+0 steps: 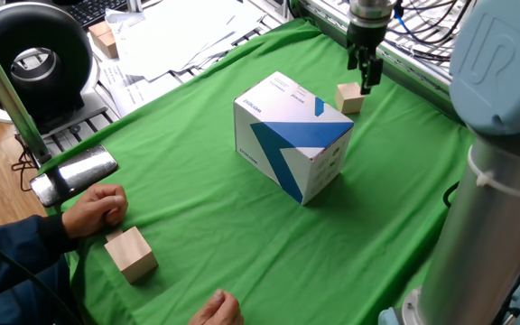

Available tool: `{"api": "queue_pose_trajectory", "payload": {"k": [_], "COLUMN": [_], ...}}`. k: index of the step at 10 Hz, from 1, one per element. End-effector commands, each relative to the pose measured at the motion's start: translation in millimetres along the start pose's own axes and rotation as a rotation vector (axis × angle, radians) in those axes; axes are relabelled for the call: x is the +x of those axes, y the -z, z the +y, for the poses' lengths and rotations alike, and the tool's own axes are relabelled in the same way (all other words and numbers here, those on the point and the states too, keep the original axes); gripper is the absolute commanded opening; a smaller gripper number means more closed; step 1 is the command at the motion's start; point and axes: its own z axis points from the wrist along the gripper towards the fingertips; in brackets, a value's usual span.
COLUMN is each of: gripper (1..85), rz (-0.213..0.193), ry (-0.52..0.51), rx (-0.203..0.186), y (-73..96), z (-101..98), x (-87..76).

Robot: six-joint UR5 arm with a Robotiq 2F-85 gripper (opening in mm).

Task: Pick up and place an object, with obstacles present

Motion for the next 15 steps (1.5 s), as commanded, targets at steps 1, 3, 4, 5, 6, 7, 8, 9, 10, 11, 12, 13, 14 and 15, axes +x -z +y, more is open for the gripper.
{"api": "queue_pose_trajectory", "payload": {"k": [1, 3, 4, 5, 6, 7, 8, 9, 10, 11, 12, 13, 14, 15], "gripper": [82.3, 81.7, 80.3, 76.0, 73.3, 66.7, 62.7, 54.0, 29.0, 1.3, 1.3, 1.3, 1.3, 1.3], "rz": [-0.023, -0.016, -0.019, -0.033, -0.043, -0.044, -0.044, -0.056, -0.074, -0.053, -0.027, -0.046, -0.054, -0.064], "ry": [-0.003, -0.009, -0.015, -0.025, -0.034, -0.049, -0.058, -0.096, -0.177, -0.232, -0.24, -0.248, -0.274, -0.306], "rx": [-0.012, 0.007, 0.006, 0.009, 0.006, 0.004, 0.004, -0.007, -0.012, -0.019, 0.006, -0.007, -0.008, 0.001], "y": [-15.2, -21.8, -26.7, -34.3, -37.8, -37.8, -37.6, -37.0, -33.2, -22.8, -4.6, 20.8, 40.7, 57.2], "z": [1.4, -1.7, -1.5, -1.8, -1.7, -0.8, -0.4, 3.7, 6.5, 12.0, 6.2, 7.5, 11.3, 13.5], "x": [-9.3, -12.4, -14.0, -17.3, -20.6, -22.1, -22.5, -27.9, -36.4, -35.1, -29.2, -34.9, -41.8, -50.1]}}
